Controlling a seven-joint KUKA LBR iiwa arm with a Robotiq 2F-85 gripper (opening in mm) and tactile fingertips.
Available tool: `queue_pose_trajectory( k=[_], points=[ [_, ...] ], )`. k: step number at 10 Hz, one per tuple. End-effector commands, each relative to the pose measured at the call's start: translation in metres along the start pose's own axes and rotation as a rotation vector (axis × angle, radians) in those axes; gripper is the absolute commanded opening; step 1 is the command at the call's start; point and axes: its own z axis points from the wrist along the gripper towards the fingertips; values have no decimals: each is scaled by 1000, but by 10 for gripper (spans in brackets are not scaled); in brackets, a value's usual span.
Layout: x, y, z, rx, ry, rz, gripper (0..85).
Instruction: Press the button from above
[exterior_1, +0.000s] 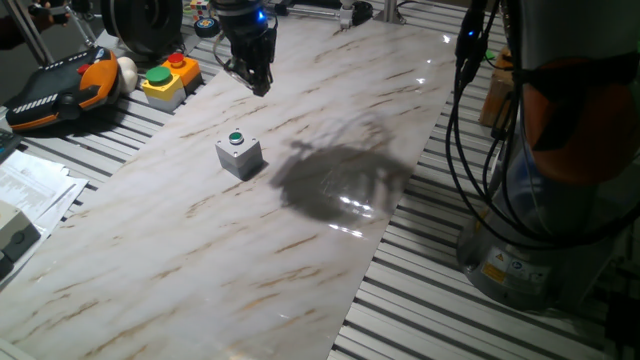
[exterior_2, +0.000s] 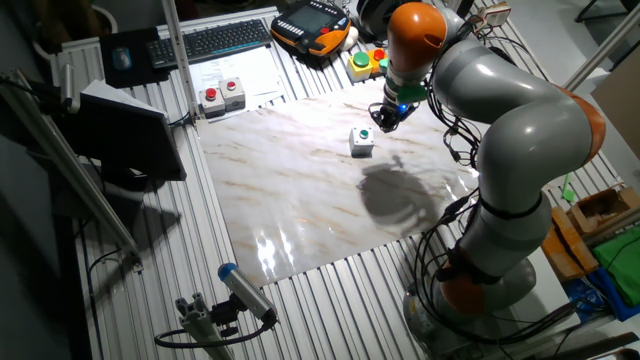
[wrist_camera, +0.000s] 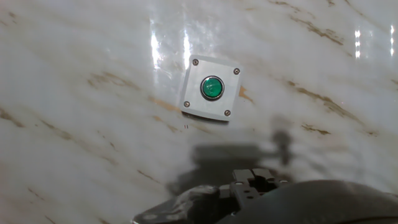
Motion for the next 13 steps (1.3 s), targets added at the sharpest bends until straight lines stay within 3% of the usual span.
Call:
queue_pose_trajectory(
  k=[1, 13],
  points=[
    [0, 0, 0, -5, -2, 0, 7],
    [0, 0, 1, -2, -22, -2, 7]
  ],
)
